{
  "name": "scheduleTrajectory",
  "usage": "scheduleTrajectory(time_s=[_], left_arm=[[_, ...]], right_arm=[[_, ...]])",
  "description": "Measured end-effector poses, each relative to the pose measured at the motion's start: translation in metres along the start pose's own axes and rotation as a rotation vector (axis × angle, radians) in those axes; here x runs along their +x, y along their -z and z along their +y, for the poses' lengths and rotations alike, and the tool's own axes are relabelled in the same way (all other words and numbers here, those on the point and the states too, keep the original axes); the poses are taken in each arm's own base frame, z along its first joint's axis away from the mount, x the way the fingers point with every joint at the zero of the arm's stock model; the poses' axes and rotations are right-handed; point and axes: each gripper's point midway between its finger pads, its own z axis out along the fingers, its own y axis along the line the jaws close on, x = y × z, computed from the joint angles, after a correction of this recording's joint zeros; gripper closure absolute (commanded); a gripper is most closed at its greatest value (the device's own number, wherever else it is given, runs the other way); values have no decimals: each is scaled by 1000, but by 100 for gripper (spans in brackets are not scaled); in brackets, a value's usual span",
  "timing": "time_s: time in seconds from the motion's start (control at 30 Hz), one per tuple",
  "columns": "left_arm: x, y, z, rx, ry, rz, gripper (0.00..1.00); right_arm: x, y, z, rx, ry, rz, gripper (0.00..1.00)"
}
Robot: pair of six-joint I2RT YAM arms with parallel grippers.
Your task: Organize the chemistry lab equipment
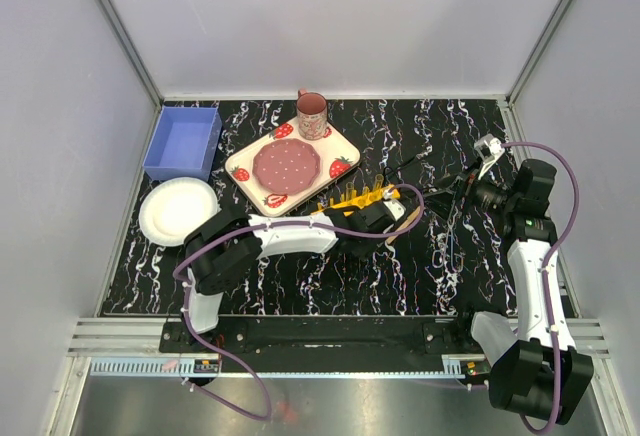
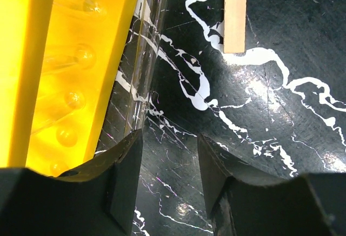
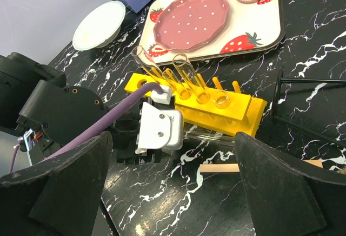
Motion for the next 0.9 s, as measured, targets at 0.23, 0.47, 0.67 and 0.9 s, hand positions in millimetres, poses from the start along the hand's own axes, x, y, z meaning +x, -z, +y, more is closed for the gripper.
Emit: scheduleTrajectory(time_s=[0.23,0.47,0.67,0.9], left_arm=[[-2,0,5,-6,-10,0,52],[-9,1,14,-15,-14,-3,52],[-7,-6,18,-11,-12,17,54],[-2,-15,19,11,-3,43,59]], right_arm=[[-1,0,0,-1,4,-4,0],[-2,0,0,-6,13,-10,0],[-3,1,0,-4,9,-11,0],[-3,2,-2,5,5,-15,0]])
